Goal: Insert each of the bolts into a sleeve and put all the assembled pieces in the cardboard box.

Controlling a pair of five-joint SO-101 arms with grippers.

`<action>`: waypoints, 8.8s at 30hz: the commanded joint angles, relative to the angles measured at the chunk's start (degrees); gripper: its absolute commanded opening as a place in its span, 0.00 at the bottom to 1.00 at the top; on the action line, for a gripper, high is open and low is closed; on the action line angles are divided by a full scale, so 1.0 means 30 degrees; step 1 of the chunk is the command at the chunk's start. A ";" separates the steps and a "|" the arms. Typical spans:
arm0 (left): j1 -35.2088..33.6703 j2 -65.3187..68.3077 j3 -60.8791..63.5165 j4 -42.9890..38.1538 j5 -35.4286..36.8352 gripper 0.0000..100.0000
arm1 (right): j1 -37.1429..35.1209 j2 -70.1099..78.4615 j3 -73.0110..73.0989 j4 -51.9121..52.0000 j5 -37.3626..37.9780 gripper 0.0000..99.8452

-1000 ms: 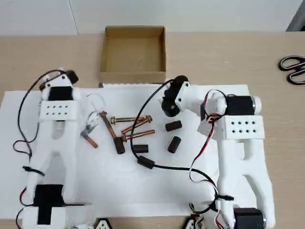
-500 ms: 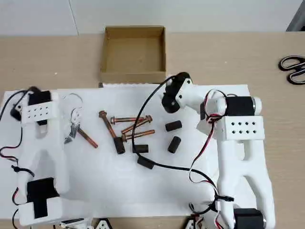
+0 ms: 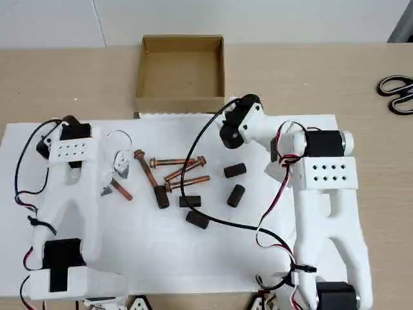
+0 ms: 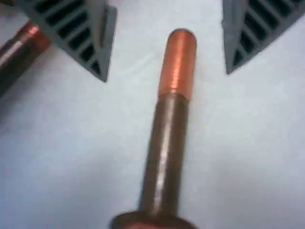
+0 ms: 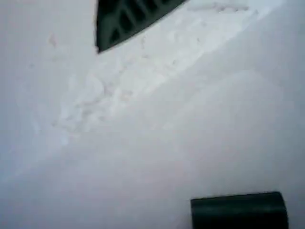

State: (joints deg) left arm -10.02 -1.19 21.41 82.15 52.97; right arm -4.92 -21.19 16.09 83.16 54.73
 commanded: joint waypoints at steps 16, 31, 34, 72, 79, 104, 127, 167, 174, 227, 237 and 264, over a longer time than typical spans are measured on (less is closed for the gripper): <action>-0.1055 -0.0117 0.2300 -0.3429 -0.0205 0.02 | -0.0044 -0.0747 -0.0762 0.0337 -0.0205 0.16; -0.1143 -0.0147 0.3121 -0.3429 -0.0674 0.01 | -0.0718 -0.0689 0.1055 0.0132 -0.0117 0.16; -0.1143 -0.0147 0.3121 -0.3282 -0.0703 0.01 | -0.0718 -0.0718 0.1026 -0.0103 -0.0117 0.16; -0.1084 0.1495 -0.0366 0.0850 -0.1348 0.01 | -0.3267 -0.0718 0.6066 -0.3414 0.1465 0.29; -0.1407 0.1495 -0.2740 0.2520 -0.1377 0.01 | -0.3267 -0.0747 0.5978 -0.6784 -0.8029 0.29; -0.1260 0.1495 -0.5114 0.2696 -0.1289 0.01 | -0.5524 0.0513 0.6857 -0.5172 -2.8718 0.29; -0.1231 0.1495 -0.5114 0.2696 -0.1319 0.01 | -0.6462 0.3853 0.7531 -0.8571 -2.8747 0.18; 0.5480 -0.5568 -0.9919 -0.3106 -0.9582 0.01 | -0.5143 -0.6696 0.8234 -1.3993 -1.6791 0.00; 0.6857 -0.5538 -0.9890 -0.5158 -0.9817 0.01 | -0.5055 -1.2205 1.6088 -2.3253 -1.6498 0.00; 1.4916 -0.9582 0.1275 -1.7495 -0.9436 0.00 | -0.3824 -1.8945 2.3062 -2.9319 -1.7260 0.00; 1.4945 -0.9553 0.2593 -1.9429 -1.0374 0.00 | -0.3795 -1.9092 2.2476 -2.8117 -1.7260 0.00; 1.4974 -0.8469 0.2564 -1.8168 -1.1253 0.13 | -0.3766 -1.9062 2.2125 -2.8088 -1.7260 0.00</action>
State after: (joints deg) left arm 34.81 -24.92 29.67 26.68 19.82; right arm -16.44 -77.19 86.24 -0.97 3.65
